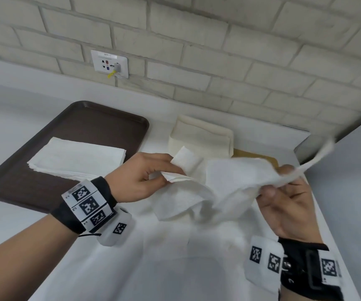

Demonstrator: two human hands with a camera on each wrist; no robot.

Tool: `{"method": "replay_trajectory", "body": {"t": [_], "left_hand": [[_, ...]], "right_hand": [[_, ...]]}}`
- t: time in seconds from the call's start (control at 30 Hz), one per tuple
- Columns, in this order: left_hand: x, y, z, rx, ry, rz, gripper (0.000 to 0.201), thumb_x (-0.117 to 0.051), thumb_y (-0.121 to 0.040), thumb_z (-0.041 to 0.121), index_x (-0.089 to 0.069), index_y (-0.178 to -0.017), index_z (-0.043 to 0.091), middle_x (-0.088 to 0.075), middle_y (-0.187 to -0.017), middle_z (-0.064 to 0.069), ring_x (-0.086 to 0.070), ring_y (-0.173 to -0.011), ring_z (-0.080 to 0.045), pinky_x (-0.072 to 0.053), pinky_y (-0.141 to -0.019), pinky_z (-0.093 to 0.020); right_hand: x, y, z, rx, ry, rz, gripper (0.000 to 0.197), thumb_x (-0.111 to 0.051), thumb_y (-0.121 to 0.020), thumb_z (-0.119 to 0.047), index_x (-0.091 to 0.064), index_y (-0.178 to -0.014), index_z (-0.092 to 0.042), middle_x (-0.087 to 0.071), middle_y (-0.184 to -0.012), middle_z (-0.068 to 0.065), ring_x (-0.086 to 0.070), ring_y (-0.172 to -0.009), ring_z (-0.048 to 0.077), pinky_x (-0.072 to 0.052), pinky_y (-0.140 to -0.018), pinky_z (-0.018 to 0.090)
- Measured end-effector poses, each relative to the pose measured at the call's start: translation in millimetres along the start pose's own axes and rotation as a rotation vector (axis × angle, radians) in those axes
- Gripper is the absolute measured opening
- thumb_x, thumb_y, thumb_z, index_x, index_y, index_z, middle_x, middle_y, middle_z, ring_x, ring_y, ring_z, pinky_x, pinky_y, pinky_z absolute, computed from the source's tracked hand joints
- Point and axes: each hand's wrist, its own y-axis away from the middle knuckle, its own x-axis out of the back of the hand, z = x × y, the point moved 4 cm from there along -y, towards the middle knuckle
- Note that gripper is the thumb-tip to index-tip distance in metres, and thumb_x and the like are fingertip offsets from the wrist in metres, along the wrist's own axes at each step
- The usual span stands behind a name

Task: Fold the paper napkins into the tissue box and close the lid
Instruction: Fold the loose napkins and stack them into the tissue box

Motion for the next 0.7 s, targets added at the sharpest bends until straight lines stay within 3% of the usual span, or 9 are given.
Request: {"method": "replay_trajectory", "body": {"t": [0.1,0.17,0.3,0.37,0.47,0.53,0.57,0.63,0.7], "left_hand": [[-2,-2,10,-0.075,-0.115,-0.060,0.036,-0.052,-0.092,0.007,-0.077,-0.117,0.014,-0.055,-0.096,0.030,-0.053,-0.086,0.014,-0.038,-0.077,-0.004],[-4,-3,15,-0.104,-0.158,-0.130,0.041,-0.047,-0.089,0.014,-0.076,-0.117,0.011,-0.053,-0.096,0.027,-0.050,-0.091,0.010,-0.033,-0.083,0.002],[-9,-4,18,-0.153,-0.244,-0.221,0.043,-0.044,-0.088,0.014,-0.074,-0.119,0.013,-0.063,-0.100,0.001,-0.055,-0.096,-0.014,-0.047,-0.084,-0.021],[-11,-6,19,-0.152,-0.260,-0.250,0.048,-0.041,-0.085,0.013,-0.074,-0.120,0.014,-0.064,-0.098,-0.001,-0.055,-0.096,-0.016,-0.047,-0.083,-0.026],[-11,-7,18,-0.116,-0.203,-0.192,0.053,-0.038,-0.082,0.014,-0.075,-0.119,0.013,-0.069,-0.105,-0.003,-0.057,-0.095,-0.014,-0.043,-0.084,-0.012],[-7,-5,8,-0.011,-0.145,-0.076,0.048,-0.039,-0.085,0.015,-0.076,-0.115,0.013,-0.072,-0.110,0.003,-0.061,-0.090,-0.004,-0.040,-0.084,-0.005],[-4,-4,-1,0.092,-0.117,0.006,0.039,-0.043,-0.089,0.017,-0.076,-0.109,0.016,-0.073,-0.103,0.010,-0.061,-0.083,0.003,-0.043,-0.081,-0.008],[1,0,-24,0.340,-0.072,0.182,0.020,-0.052,-0.097,0.027,-0.070,-0.087,0.024,-0.068,-0.076,0.016,-0.059,-0.068,-0.001,-0.049,-0.071,-0.028],[0,4,-47,0.552,0.008,0.280,0.023,-0.055,-0.100,0.035,-0.070,-0.090,0.020,-0.074,-0.080,0.006,-0.068,-0.075,-0.014,-0.056,-0.076,-0.040]], "right_hand": [[-5,-2,7,-0.093,0.314,-0.042,0.028,-0.091,-0.071,-0.044,-0.080,-0.091,-0.026,-0.077,-0.095,-0.002,-0.072,-0.091,0.018,-0.056,-0.078,0.032],[-14,-6,9,-0.133,0.520,-0.148,0.016,-0.085,-0.080,-0.038,-0.079,-0.091,-0.028,-0.074,-0.111,-0.001,-0.068,-0.108,0.020,-0.053,-0.087,0.037],[-31,-16,17,-0.207,0.731,-0.339,0.016,-0.080,-0.084,-0.018,-0.079,-0.087,-0.034,-0.066,-0.136,-0.013,-0.056,-0.134,0.012,-0.041,-0.109,0.040],[-38,-19,23,-0.237,0.794,-0.384,0.027,-0.081,-0.085,-0.010,-0.080,-0.088,-0.036,-0.071,-0.125,-0.019,-0.062,-0.125,0.005,-0.043,-0.106,0.030],[-34,-21,28,-0.196,0.868,-0.334,0.036,-0.080,-0.080,0.005,-0.080,-0.090,-0.030,-0.078,-0.097,-0.015,-0.072,-0.096,0.006,-0.048,-0.086,0.019],[-21,-21,27,-0.149,0.895,-0.212,0.047,-0.080,-0.075,0.012,-0.080,-0.089,-0.033,-0.078,-0.093,-0.017,-0.072,-0.091,0.004,-0.050,-0.080,0.019],[-14,-20,24,-0.125,0.895,-0.144,0.052,-0.080,-0.073,0.015,-0.080,-0.088,-0.035,-0.077,-0.093,-0.018,-0.072,-0.091,0.003,-0.051,-0.079,0.020],[-7,-16,12,-0.048,0.856,-0.058,0.060,-0.080,-0.069,0.019,-0.080,-0.092,-0.036,-0.077,-0.093,-0.018,-0.072,-0.089,0.002,-0.053,-0.077,0.019],[-10,-9,-5,0.024,0.701,-0.021,0.057,-0.081,-0.064,0.016,-0.081,-0.088,-0.036,-0.078,-0.091,-0.013,-0.073,-0.086,0.007,-0.055,-0.077,0.020]]}}
